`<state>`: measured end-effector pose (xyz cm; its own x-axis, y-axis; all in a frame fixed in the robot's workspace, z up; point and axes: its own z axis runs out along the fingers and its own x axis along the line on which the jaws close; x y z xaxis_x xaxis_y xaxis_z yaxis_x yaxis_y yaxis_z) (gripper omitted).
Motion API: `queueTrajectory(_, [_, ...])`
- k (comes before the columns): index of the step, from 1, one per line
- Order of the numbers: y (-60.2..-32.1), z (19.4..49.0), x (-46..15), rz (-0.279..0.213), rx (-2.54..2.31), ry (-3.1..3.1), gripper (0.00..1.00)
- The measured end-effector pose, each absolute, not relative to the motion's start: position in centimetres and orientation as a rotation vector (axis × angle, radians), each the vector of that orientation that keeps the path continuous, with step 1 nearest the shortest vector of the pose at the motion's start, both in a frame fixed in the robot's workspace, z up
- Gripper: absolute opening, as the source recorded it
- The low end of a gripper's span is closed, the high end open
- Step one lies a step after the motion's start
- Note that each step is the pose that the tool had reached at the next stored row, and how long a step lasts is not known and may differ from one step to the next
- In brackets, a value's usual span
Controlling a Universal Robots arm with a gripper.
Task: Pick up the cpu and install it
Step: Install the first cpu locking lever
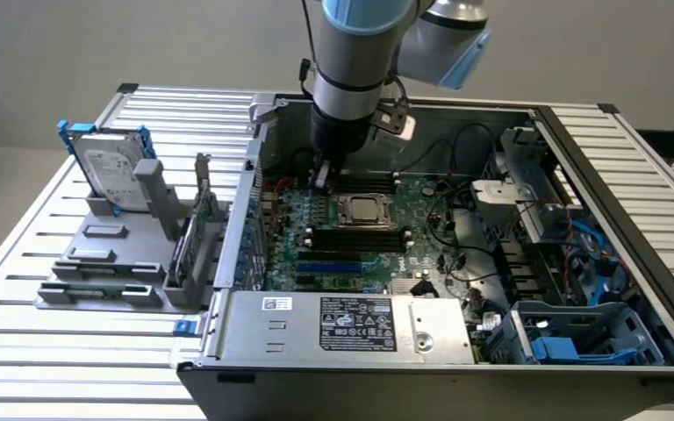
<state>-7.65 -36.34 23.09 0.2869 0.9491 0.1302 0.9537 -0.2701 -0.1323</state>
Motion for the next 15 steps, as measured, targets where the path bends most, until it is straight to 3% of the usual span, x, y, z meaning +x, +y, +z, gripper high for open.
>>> queueTrajectory(15, [-35.0,23.0,-7.7,-0.012,-2.293,-1.947,0.11])
